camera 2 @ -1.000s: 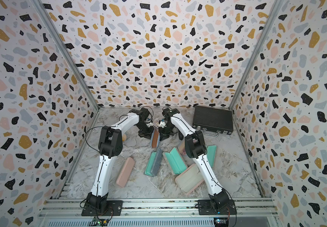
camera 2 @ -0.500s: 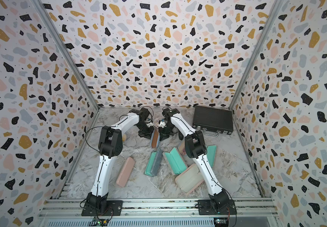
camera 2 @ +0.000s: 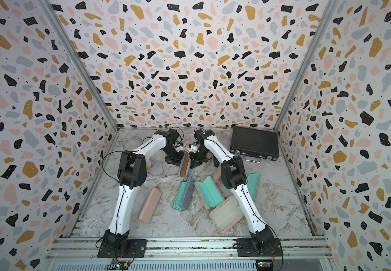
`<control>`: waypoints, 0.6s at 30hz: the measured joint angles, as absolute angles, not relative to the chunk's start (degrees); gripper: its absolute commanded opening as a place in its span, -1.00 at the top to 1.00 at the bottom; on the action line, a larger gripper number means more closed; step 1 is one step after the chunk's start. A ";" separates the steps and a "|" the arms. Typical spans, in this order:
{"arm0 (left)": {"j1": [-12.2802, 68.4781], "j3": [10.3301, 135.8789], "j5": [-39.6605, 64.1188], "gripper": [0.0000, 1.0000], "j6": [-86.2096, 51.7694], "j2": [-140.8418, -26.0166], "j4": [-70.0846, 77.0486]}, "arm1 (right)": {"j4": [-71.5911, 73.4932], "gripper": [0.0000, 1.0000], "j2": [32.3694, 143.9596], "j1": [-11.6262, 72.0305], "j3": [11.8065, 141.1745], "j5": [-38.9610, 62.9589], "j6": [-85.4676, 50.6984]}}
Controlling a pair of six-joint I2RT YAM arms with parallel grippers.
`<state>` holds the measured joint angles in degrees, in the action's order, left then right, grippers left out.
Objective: Close the glasses case
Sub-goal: Close the glasses case at the center of the board.
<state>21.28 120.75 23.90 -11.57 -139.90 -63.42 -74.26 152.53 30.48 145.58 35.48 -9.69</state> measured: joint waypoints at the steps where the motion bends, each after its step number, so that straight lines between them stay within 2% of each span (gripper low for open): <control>1: 21.28 120.75 23.90 1.00 -11.33 -139.90 -63.42 | -74.30 0.96 152.55 30.48 145.58 35.57 -9.50; 18: 21.91 120.75 23.77 1.00 -8.01 -139.87 -64.29 | -76.16 0.96 152.64 30.57 145.58 36.73 -4.99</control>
<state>21.91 120.75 23.77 -8.01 -139.87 -64.29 -76.16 152.64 30.57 145.58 36.73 -4.99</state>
